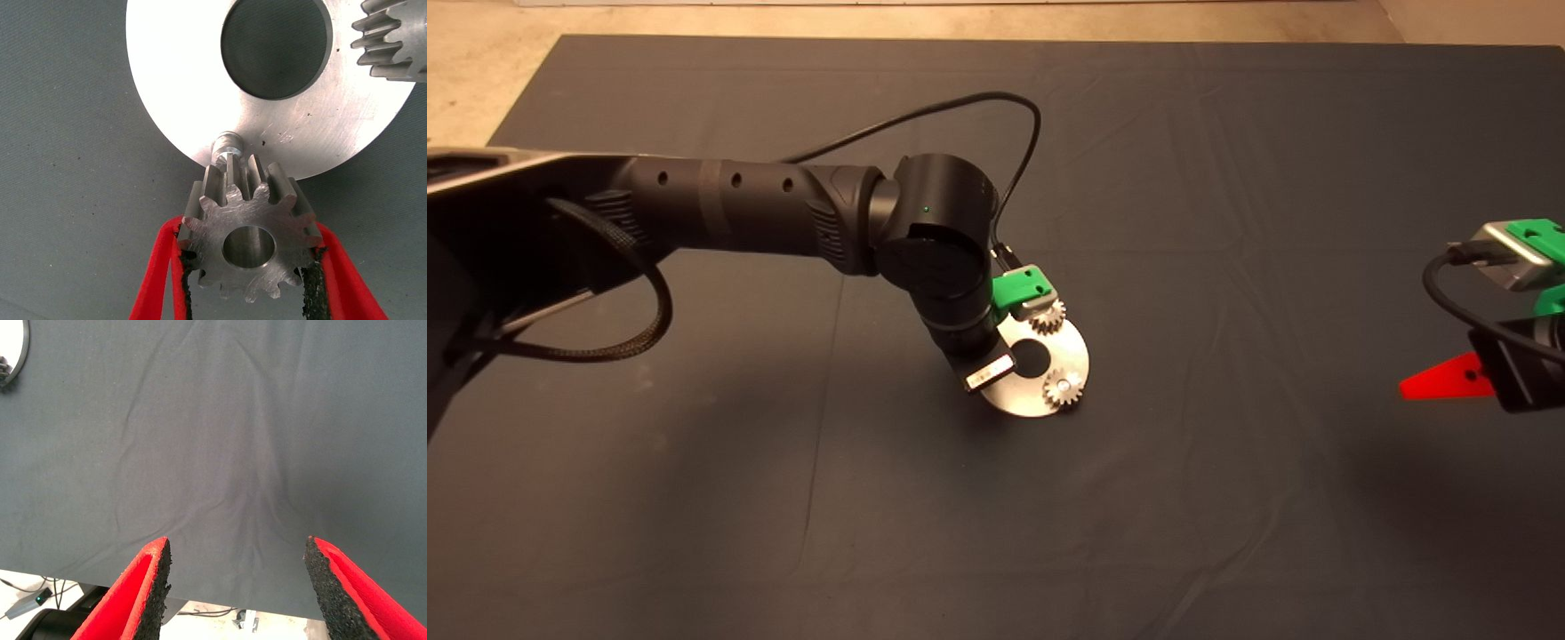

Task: Install three planetary gears onto the carrier pins

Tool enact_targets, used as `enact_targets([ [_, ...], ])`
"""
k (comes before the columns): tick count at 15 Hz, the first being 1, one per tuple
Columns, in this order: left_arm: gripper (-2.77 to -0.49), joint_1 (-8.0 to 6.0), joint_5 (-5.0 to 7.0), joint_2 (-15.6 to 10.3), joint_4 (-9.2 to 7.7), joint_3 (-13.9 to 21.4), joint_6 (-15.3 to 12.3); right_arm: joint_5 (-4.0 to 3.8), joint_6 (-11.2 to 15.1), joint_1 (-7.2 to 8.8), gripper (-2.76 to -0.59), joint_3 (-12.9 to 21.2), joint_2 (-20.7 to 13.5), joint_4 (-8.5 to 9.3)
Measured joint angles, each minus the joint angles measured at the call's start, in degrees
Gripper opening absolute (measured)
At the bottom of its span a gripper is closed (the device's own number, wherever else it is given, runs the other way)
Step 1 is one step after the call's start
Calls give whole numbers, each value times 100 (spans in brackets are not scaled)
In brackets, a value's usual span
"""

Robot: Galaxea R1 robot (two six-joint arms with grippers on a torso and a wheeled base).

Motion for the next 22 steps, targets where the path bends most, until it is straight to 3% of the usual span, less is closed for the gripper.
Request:
enact_targets([
  [2, -256, 12, 2, 2, 6, -57, 25, 0, 0, -1, -188, 2, 0, 0],
  [6, -256, 172, 0, 13, 16, -185, 116, 0, 1, 0, -188, 2, -1, 7],
  [19, -257, 141, -17, 176, -33, -483, 386, 13, 0, 0, -188, 13, 0, 16],
  [22, -257, 139, -47, 176, -56, -510, 422, 89, 0, -1, -188, 11, 0, 16],
])
